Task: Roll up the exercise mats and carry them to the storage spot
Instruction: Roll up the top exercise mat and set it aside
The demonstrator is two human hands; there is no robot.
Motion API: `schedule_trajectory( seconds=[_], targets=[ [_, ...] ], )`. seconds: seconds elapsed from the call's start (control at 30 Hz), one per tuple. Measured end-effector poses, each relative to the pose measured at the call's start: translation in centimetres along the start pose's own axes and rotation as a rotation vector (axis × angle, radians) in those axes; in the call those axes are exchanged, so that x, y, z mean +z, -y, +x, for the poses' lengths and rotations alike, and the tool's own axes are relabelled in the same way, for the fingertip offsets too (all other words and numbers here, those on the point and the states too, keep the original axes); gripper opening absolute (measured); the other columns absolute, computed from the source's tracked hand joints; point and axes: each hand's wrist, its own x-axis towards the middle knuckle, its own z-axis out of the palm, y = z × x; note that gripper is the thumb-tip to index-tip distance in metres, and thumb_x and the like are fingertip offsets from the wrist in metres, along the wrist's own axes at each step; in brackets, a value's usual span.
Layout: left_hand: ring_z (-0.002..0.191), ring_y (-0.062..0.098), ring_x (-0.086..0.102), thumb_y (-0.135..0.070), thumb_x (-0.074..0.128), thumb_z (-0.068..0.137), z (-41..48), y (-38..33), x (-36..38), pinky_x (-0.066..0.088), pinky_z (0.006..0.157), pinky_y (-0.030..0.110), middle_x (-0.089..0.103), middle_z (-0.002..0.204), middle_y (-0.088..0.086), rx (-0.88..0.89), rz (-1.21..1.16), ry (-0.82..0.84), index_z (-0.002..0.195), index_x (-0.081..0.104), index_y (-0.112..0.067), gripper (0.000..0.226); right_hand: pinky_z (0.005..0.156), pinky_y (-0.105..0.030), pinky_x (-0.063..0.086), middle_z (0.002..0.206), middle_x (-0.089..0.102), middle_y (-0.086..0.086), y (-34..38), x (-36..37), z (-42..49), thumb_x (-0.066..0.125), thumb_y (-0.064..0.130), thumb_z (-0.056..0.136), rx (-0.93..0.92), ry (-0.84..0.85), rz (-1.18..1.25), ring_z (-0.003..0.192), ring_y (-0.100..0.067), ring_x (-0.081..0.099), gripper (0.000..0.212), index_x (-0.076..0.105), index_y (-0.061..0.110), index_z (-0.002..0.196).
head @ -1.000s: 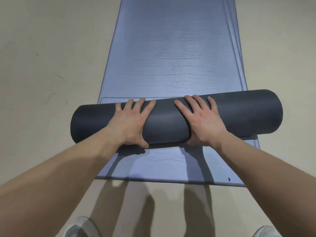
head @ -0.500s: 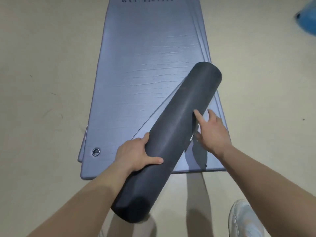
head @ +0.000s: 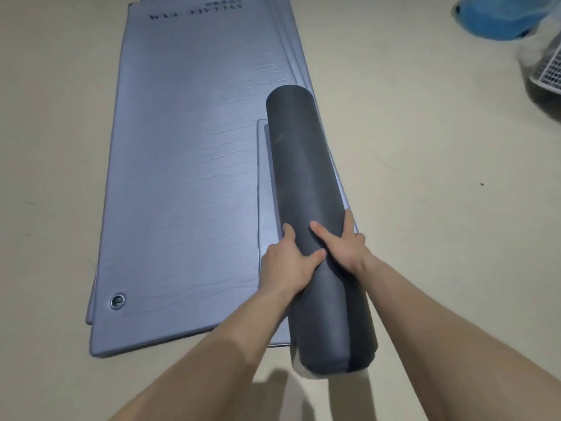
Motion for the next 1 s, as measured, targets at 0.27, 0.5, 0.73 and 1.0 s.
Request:
schedule_trajectory(
  seconds=[0.27, 0.5, 0.73, 1.0],
  targets=[
    [0.121, 0.033, 0.057, -0.064, 0.063, 0.087, 8.8, -13.9, 13.0, 0.052, 0.096, 0.048, 0.068, 0.122, 0.010, 0.113, -0.135, 0.148, 0.162, 0.013, -0.022, 0.099, 0.106, -0.051, 0.047, 0.142, 0.047, -0.011, -3.0, -17.8, 10.5, 0.064, 0.090, 0.055, 0.030, -0.227, -0.134, 0.119, -0.038, 0.057, 0.114, 0.015, 0.055, 0.152],
    [0.096, 0.025, 0.066, -0.056, 0.062, 0.090, 11.9, -24.3, 22.7, 0.058, 0.083, 0.040, 0.069, 0.108, 0.005, 0.169, -0.235, 0.318, 0.160, 0.010, -0.034, 0.090, 0.104, -0.054, 0.041, 0.150, 0.038, -0.009, -8.0, -29.7, 15.2, 0.048, 0.084, 0.076, 0.098, -0.449, -0.352, 0.125, -0.043, 0.048, 0.097, 0.001, 0.054, 0.155],
    [0.089, 0.017, 0.069, -0.056, 0.045, 0.086, 21.7, -31.9, 16.6, 0.057, 0.079, 0.036, 0.076, 0.091, -0.013, 0.578, 0.426, 0.173, 0.095, 0.075, -0.035, 0.038, 0.089, -0.048, 0.039, 0.130, 0.052, -0.012, -9.4, -31.2, 16.8, 0.022, 0.088, 0.084, 0.084, -0.738, -0.562, 0.106, -0.037, 0.053, 0.088, 0.017, 0.040, 0.158],
    [0.149, 0.027, 0.029, -0.055, 0.035, 0.102, 36.6, -41.6, 14.5, 0.025, 0.119, 0.050, 0.041, 0.158, 0.001, 0.941, 0.921, -0.051, 0.149, 0.044, -0.025, 0.057, 0.090, -0.049, 0.037, 0.127, 0.049, -0.017, -10.2, -30.0, 17.2, 0.031, 0.080, 0.087, 0.079, -0.796, -0.572, 0.098, -0.035, 0.047, 0.086, 0.033, 0.028, 0.155]
  ],
)
